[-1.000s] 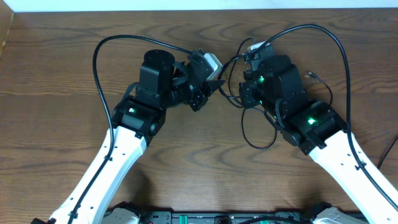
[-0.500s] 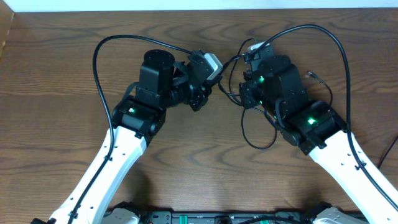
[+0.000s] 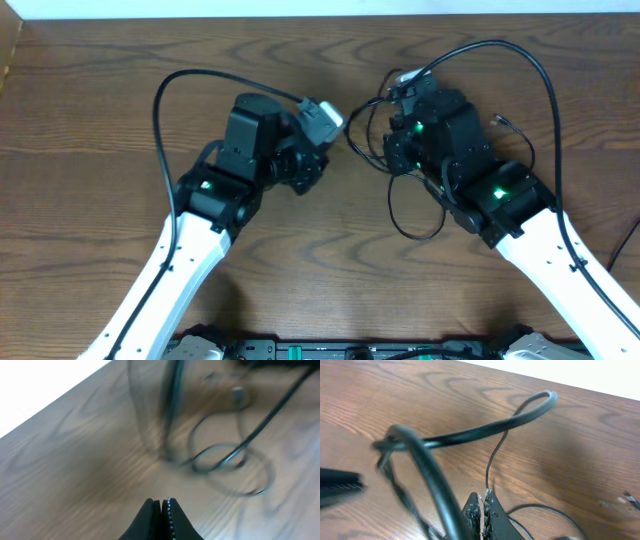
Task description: Untangle cables
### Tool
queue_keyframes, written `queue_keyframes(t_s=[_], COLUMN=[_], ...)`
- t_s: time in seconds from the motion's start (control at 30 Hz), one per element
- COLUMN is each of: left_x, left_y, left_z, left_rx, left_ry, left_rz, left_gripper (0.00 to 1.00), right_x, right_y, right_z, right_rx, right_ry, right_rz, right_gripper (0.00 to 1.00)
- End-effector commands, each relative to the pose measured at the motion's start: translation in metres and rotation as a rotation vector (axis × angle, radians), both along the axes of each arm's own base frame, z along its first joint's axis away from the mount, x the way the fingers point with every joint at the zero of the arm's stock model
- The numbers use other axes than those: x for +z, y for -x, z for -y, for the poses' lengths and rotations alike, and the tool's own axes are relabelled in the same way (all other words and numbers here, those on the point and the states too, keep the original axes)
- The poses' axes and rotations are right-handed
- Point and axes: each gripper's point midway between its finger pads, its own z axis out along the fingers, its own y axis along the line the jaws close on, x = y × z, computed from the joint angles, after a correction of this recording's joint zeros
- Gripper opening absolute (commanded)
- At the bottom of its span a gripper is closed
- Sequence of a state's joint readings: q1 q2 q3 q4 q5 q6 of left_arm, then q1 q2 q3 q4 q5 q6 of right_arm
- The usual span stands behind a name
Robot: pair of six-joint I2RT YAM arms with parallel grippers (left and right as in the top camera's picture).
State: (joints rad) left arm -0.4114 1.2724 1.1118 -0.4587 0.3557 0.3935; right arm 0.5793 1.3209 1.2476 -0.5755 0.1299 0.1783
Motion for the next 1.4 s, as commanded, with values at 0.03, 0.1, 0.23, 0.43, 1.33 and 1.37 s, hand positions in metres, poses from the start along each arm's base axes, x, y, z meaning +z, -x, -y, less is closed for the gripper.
queue_keyframes(t_s=[0.03, 0.1, 0.23, 0.43, 1.33, 1.37], left_x=[0.016, 0.025, 0.047, 0.053, 0.018, 0.018], left_y=[-0.013, -0.01, -0.003, 0.009, -0.04, -0.039], left_z=[-0.052, -0.069, -0.078, -0.047, 0.026, 0.025], left_rx=[0.194, 0.242, 0.279, 0.125, -0.101, -0.098], left_ry=[-0.204, -0.263, -0.249, -0.133, 0.042, 0.046], left_rz=[0.14, 0.184, 0.246, 0.236, 0.203, 0.197], left_gripper=[0.07, 0.07, 0.07, 0.13, 0.54, 0.54], right_x=[0.006, 0.006, 0.004, 0.003, -0.003, -0.004], right_y=[-0.003, -0.003, -0.004, -0.003, 0.002, 0.002], right_z=[0.004, 0.004, 0.004, 0.002, -0.001, -0.001], right_rx=[-0.021, -0.021, -0.021, -0.014, 0.012, 0.012], right_ry=[0.001, 0.002, 0.005, 0.001, 0.002, 0.002], right_rz=[0.02, 0.02, 0.015, 0.011, -0.024, -0.024], right_gripper=[0.01, 0.01, 0.01, 0.01, 0.01, 0.01])
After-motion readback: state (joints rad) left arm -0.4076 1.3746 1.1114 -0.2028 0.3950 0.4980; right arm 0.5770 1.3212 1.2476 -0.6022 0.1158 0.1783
